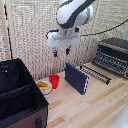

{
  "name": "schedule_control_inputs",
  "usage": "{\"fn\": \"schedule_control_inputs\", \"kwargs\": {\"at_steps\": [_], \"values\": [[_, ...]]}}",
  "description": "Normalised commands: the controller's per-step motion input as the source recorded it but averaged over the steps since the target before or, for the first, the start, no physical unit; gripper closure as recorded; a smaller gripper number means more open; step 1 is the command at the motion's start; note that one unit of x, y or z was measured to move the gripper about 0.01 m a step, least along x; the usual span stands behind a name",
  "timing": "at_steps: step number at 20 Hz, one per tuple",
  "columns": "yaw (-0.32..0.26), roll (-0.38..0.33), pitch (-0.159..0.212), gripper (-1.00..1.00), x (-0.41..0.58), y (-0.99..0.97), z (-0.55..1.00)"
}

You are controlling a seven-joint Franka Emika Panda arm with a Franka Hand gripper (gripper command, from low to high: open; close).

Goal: Gently maneuver your gripper in the book's direction. Confidently hold the book by angling your gripper properly. Relocate the book to the caddy. Pinpoint the back pocket of the caddy and set the book down inside it.

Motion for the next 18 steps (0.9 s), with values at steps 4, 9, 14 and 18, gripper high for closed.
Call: {"fn": "schedule_control_inputs", "kwargs": {"at_steps": [4, 9, 14, 18], "values": [[-0.049, 0.0, 0.017, -1.0, 0.09, -0.43, -0.09], [-0.033, 0.0, 0.0, -1.0, 0.04, -0.47, -0.07], [-0.005, 0.0, 0.0, -1.0, 0.072, -0.39, -0.08], [0.047, -0.007, 0.0, -1.0, 0.156, -0.23, -0.19]]}}
